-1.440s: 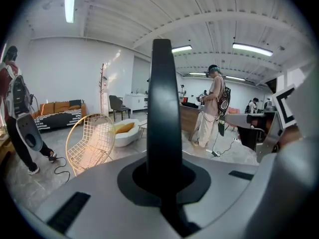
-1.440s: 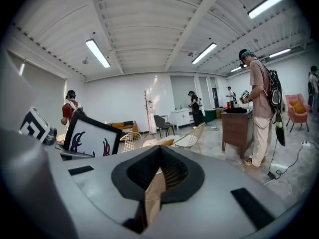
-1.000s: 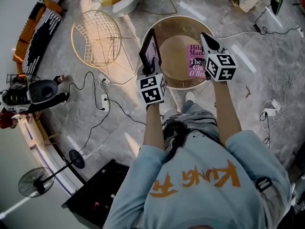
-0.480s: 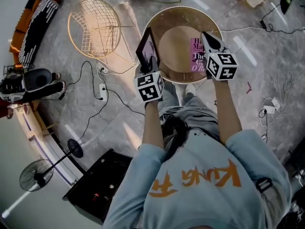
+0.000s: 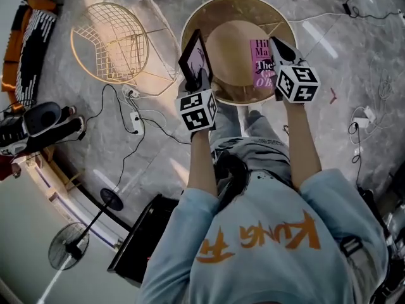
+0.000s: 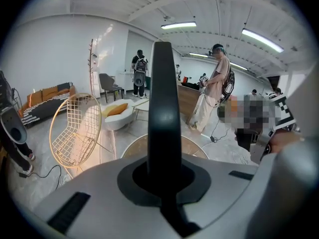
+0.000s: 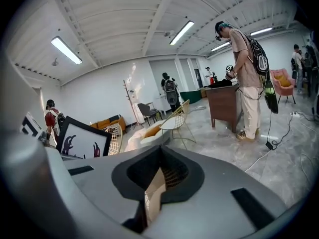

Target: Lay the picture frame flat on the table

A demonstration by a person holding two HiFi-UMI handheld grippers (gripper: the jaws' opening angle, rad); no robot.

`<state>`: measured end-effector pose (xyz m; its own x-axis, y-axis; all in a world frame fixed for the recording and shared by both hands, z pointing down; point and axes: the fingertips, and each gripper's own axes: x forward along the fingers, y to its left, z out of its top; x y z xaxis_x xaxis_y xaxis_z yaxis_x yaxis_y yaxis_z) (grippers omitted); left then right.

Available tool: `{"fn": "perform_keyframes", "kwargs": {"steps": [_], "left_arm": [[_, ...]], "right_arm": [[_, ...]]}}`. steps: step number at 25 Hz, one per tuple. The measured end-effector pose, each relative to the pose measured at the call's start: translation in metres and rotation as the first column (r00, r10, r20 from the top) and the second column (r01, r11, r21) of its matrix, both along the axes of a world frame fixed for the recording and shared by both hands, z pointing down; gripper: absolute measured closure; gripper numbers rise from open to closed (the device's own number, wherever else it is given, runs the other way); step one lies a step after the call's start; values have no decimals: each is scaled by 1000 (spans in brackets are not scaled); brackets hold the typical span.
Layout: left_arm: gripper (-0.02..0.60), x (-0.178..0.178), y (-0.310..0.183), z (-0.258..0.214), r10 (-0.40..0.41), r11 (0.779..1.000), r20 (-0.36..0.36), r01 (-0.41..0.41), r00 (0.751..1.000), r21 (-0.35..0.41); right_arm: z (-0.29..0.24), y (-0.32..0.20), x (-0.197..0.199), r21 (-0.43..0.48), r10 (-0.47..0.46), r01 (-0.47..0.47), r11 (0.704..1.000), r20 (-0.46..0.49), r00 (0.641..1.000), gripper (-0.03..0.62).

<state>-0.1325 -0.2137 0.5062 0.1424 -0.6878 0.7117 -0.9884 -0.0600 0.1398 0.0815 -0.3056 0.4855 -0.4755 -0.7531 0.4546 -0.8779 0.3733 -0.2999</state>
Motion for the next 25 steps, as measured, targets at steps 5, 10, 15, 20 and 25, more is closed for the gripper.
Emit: {"fn": "perform_keyframes", "kwargs": {"steps": [5, 10, 15, 20, 25], "left_arm": [[555, 2, -2, 45, 33, 996, -34, -36, 999, -86], [555, 1, 6, 85, 50, 984, -73, -62, 996, -166], [555, 8, 6, 120, 61, 971, -120, -87, 991, -225], [555, 15, 6, 157, 85, 950, -150, -125, 985, -285], [555, 27, 3, 195, 89, 927, -203, -155, 975, -341]], "right_arm": [[43, 3, -11, -67, 3, -5, 998, -20, 1000, 595], [82, 19, -26, -139, -10, 4, 990, -43, 999, 595], [121, 29, -23, -207, 3, -14, 978, -52, 999, 595], [159, 29, -18, -239, 11, -25, 971, -60, 998, 595], [182, 19, -19, -259, 29, -45, 965, -63, 998, 595]]}}
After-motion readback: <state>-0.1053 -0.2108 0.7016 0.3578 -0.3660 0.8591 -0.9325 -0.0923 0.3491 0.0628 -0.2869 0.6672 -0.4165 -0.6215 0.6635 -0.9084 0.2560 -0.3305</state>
